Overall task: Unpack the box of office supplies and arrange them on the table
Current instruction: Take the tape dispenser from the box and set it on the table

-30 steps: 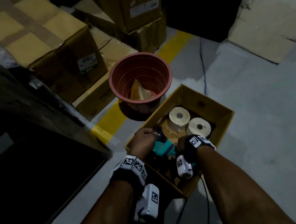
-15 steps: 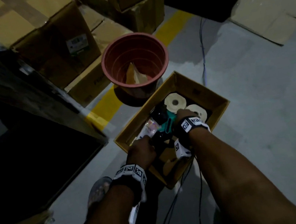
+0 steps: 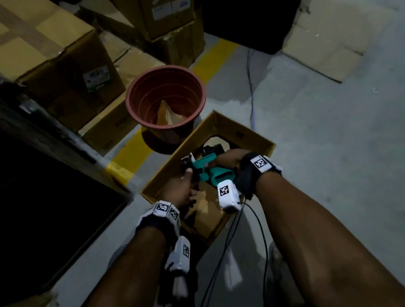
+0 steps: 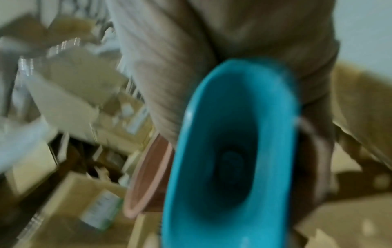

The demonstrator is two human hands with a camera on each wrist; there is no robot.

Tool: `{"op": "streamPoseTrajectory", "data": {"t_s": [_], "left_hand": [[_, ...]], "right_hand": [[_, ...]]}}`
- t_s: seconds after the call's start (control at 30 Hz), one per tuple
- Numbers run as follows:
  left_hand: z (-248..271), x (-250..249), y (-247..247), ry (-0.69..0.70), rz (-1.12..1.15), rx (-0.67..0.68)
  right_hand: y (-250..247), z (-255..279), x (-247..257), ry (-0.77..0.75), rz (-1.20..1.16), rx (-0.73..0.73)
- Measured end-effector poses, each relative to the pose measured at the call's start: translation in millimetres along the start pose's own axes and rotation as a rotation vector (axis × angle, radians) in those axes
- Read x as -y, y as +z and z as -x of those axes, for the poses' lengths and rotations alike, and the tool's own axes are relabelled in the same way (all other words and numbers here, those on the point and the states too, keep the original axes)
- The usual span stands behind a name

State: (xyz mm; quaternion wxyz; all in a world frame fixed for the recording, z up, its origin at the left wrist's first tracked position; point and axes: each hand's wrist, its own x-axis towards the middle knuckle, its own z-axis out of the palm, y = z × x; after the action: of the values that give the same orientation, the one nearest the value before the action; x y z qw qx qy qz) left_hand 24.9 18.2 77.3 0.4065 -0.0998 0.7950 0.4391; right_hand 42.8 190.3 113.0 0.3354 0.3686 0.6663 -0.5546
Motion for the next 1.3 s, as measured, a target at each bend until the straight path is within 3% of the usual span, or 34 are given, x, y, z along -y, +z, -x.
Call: {"op": "streamPoseTrajectory", "data": {"t_s": [0.07,0.13,0.33,0.47,0.67,0.8,1.0,1.23,1.3], "left_hand": [[11.5,-10.6,-1.6,-0.060,0.200,0.096],[21.2,-15.2,-6.9,-0.057,0.313,0.156],[51.4,-13.1,-46.1,-0.078,0.316,0.227],[56.8,-7.4,-77.3,0.041,0.253,0.192],[56.8,-8.7,-118.6,0.177,0.252,0.038],[66.9,-10.4,-110.5,0.201,0.243,-0.020],[160.5,-49.2,-106.4,0.433,0.130,-0.062],[347.3,-101.6,-187.7,0.839,0.278,-0.290],[394.5,-98.2,-213.1,0.891,0.316,-0.275]], "right_hand": [[7.0,8.1,-4.8,-0.018,-0.158,0.103],[18.1,19.9,-8.9,-0.045,-0.120,0.236],[34.5,38.9,-9.9,-0.142,-0.125,0.399],[29.4,30.8,-5.3,-0.197,-0.264,0.235],[23.8,0.5,-12.5,-0.101,-0.361,-0.150],[43.3,15.3,-3.8,-0.120,-0.319,-0.170],[78.0,136.8,46.2,-0.498,-0.363,0.078],[99.9,313.0,100.9,-0.856,-0.537,0.302],[120.3,349.3,116.5,-0.912,-0.493,0.260]]}}
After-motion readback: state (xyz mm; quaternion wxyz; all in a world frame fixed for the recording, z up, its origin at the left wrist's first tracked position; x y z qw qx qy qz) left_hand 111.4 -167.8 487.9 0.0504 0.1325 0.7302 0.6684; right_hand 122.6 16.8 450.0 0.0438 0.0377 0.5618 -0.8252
